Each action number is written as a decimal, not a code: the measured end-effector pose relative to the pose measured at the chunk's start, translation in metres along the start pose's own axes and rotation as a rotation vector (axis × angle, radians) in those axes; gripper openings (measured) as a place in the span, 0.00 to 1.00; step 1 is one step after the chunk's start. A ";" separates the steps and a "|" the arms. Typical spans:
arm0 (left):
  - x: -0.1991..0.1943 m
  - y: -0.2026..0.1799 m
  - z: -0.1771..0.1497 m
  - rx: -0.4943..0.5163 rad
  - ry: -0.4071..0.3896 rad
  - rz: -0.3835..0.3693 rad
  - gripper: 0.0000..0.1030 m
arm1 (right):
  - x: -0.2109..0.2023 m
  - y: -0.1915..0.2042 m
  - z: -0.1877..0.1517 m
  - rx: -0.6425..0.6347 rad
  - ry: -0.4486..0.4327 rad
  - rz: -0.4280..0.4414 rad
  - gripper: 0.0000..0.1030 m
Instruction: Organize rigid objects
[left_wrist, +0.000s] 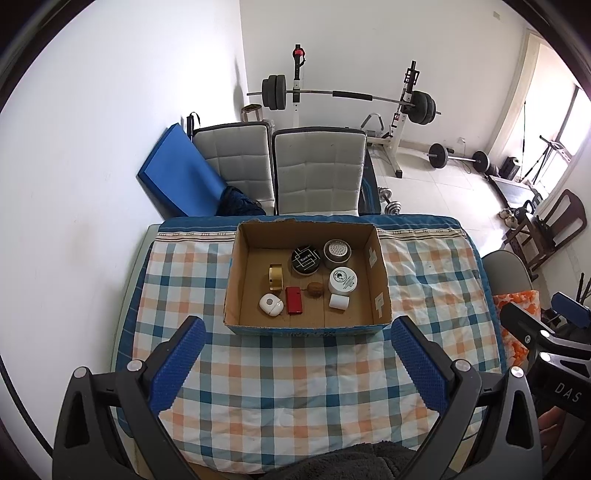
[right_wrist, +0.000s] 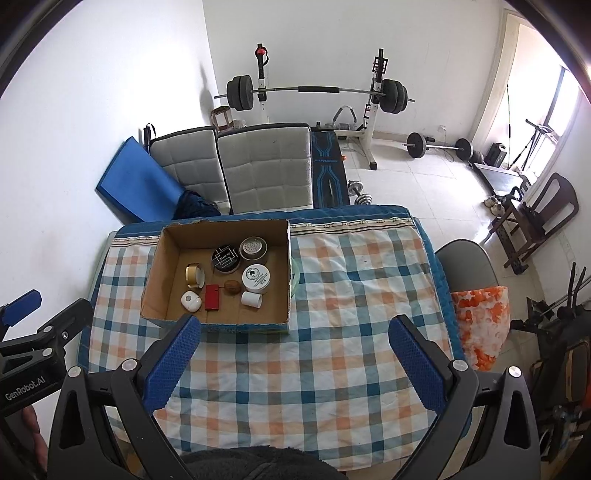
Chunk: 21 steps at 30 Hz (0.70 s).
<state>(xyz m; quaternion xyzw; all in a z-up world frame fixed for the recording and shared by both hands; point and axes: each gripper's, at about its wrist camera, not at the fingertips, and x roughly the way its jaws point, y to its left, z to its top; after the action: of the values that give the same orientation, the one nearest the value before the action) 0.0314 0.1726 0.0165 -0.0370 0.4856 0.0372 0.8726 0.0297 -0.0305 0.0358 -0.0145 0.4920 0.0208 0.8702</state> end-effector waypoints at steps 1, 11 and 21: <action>0.000 0.000 0.000 0.001 0.001 0.000 1.00 | 0.000 -0.001 0.001 0.005 -0.001 0.000 1.00; 0.001 0.000 0.001 0.002 0.001 -0.001 1.00 | 0.003 -0.002 0.003 0.008 0.002 -0.001 1.00; 0.003 0.000 0.005 0.006 0.001 -0.003 1.00 | 0.009 -0.001 0.002 0.032 -0.006 -0.012 1.00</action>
<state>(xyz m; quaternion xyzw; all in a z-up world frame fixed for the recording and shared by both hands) 0.0372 0.1728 0.0172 -0.0349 0.4862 0.0345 0.8725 0.0359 -0.0314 0.0294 -0.0034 0.4898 0.0079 0.8718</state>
